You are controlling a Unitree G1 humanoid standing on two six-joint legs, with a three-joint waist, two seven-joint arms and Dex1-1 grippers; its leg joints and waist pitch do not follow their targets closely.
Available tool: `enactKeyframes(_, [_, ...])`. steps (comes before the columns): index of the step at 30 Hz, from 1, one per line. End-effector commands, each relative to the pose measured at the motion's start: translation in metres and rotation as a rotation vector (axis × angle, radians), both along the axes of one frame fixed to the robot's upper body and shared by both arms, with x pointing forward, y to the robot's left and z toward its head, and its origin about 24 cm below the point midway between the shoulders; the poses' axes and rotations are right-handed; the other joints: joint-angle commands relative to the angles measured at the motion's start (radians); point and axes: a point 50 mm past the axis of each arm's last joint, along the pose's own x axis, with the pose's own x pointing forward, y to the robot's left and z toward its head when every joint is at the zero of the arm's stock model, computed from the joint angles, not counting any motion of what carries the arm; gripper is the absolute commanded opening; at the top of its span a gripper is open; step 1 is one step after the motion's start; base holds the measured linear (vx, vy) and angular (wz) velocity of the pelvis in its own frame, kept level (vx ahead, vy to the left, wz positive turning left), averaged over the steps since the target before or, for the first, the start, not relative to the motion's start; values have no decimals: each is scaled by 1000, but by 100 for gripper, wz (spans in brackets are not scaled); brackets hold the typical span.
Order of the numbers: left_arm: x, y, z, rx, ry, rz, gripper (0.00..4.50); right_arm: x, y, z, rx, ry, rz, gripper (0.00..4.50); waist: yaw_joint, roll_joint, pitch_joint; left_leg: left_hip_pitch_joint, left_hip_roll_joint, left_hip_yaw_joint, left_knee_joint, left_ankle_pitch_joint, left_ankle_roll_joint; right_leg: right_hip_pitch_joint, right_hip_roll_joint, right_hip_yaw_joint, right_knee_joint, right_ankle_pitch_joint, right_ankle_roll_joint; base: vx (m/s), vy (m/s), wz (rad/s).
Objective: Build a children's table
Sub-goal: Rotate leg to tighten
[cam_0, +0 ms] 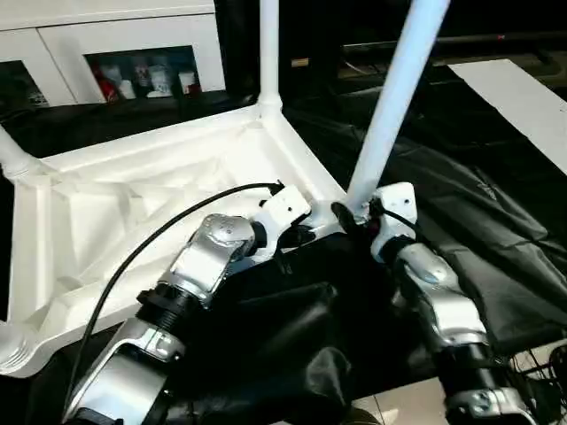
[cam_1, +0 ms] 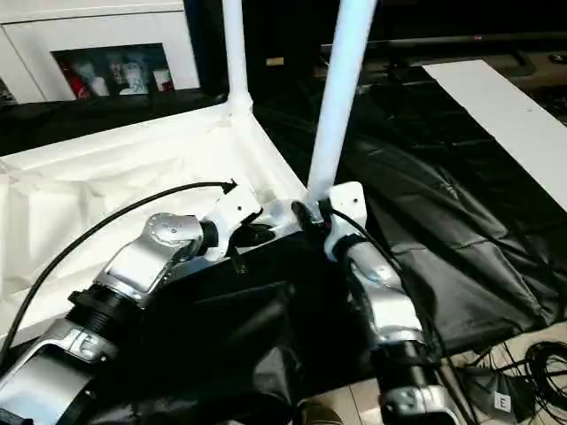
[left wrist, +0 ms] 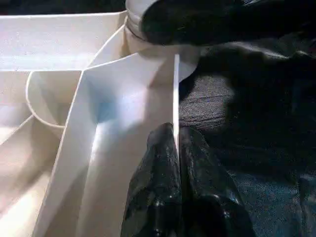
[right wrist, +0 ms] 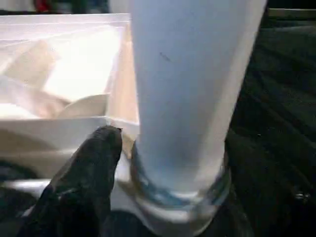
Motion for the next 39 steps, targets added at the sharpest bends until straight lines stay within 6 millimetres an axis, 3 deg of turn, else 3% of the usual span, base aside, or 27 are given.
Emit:
enactKeyframes(1, [-11,5,-20,26,78,-35,0,-13,18,0,33,34,261,372,3,-15,-37,-6,31,-10,-73,-223,71,37,-69,45,-99,-406,-135,0,0,0])
enactKeyframes(3, [-13,9,-19,26,73,-64,0,-18,7,2,-8,40,344,394,2,-16,-38,-12,31,-9,-71,-198,84,37,-69,44,-97,-384,-141,0,0,0])
enactKeyframes(4, [-14,10,-18,20,72,-86,0,-20,1,2,-35,43,375,403,0,-22,-40,-14,29,-8,-68,-176,89,39,-68,42,-97,-368,-144,0,0,0])
enactKeyframes(8, [-21,19,-14,21,74,-180,0,-27,-23,9,-87,50,470,403,4,-20,-47,-13,29,-4,-61,-105,114,44,-67,41,-87,-266,-173,0,0,0])
enactKeyframes(10, [-26,25,-10,3,63,-243,0,-31,-35,14,-107,57,524,403,4,-19,-50,-14,30,-3,-57,-60,129,47,-64,40,-75,-161,-207,0,0,0])
enactKeyframes(14, [-36,29,-6,-32,83,-355,0,-33,-39,20,-118,46,562,403,2,-15,-56,-13,32,-4,-49,27,172,53,-60,38,-48,53,-268,45,16,-1])
enactKeyframes(17, [-45,34,-5,-35,121,-421,0,-34,-40,22,-132,49,596,403,2,-13,-68,-9,33,-2,-36,131,231,57,-59,40,-23,257,-312,0,0,0])
enactKeyframes(18, [-48,35,-5,-30,132,-441,0,-34,-39,21,-139,56,614,403,4,-12,-66,-8,34,0,-33,143,251,51,-57,39,-20,296,-324,0,0,0])
enactKeyframes(20, [-50,36,-4,-27,134,-454,0,-36,-38,20,-151,65,635,403,6,-11,-60,-9,37,0,-36,103,255,50,-61,37,-25,241,-329,0,0,0])
enactKeyframes(26, [-51,38,-3,-30,133,-463,0,-41,-35,12,-194,101,713,403,6,-14,-50,-4,40,2,-46,-32,174,49,-66,40,-47,-4,-301,0,0,0])
enactKeyframes(27, [-51,40,-2,-31,133,-462,0,-41,-35,11,-197,106,720,369,5,-22,-48,-6,39,3,-48,-51,160,48,-66,40,-51,-39,-291,0,0,0])
enactKeyframes(28, [-51,40,-2,-31,133,-461,0,-41,-35,11,-197,106,720,369,7,-18,-49,-5,39,1,-48,-58,153,48,-67,41,-51,-55,-287,0,0,0])
enactKeyframes(30, [-51,41,-2,-29,133,-460,0,-40,-35,11,-201,108,721,364,6,-16,-51,-4,38,1,-48,-51,143,49,-66,42,-50,-50,-280,0,0,0])
enactKeyframes(35, [-50,42,-1,-29,133,-457,0,-40,-35,11,-203,112,729,316,6,-17,-56,-7,35,1,-42,7,171,52,-63,42,-38,61,-293,0,0,0])
enactKeyframes(39, [-51,44,-1,-27,135,-452,0,-40,-34,8,-206,122,741,283,7,-18,-54,-8,34,1,-42,-9,173,51,-64,41,-41,32,-291,0,0,0])
